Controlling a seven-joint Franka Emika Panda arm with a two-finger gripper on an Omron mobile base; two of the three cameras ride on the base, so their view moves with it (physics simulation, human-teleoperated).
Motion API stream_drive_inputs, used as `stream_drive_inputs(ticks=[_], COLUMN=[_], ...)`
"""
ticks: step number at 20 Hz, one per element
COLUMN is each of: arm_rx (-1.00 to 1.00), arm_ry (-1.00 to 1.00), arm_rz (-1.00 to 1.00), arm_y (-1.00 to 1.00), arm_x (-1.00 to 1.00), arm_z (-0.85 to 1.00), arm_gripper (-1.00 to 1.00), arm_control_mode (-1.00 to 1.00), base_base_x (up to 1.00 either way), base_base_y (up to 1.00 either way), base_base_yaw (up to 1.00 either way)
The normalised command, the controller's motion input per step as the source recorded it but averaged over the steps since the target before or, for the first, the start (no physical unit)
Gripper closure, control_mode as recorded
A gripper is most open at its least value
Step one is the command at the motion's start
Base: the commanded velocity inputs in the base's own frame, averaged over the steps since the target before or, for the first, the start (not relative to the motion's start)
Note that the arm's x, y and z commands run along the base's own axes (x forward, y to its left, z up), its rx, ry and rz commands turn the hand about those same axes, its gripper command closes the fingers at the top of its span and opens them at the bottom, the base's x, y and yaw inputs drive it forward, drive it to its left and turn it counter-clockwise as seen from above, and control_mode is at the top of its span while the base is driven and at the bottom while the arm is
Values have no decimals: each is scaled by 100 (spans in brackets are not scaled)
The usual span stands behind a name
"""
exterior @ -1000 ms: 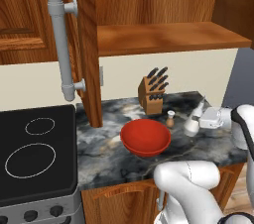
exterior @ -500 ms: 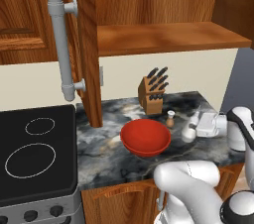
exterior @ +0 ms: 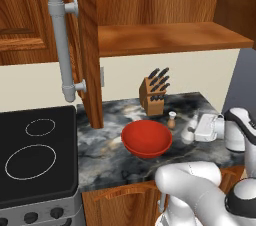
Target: Retrieve the bottle and the shaker from the cabinet and place them next to the mixing bowl on the counter. Then add garlic from the fridge to the mixing bowl.
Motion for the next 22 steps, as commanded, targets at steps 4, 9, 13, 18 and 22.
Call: stream_drive_inputs(ticks=[4,9,13,18,22], arm_rx=[-11,-7,-4,-2,0], arm_ry=[0,0,0,0,0], arm_rz=[0,1,4,5,7], arm_y=[0,3,12,10,2], arm_x=[27,22,9,11,18], arm_z=[-5,-15,-22,-20,-20], arm_gripper=[100,100,100,100,100], arm_control_mode=[-100,-100,-100,-100,-100], base_base_x=[0,0,0,0,0], base_base_y=[0,0,0,0,0], base_base_yaw=[0,0,0,0,0])
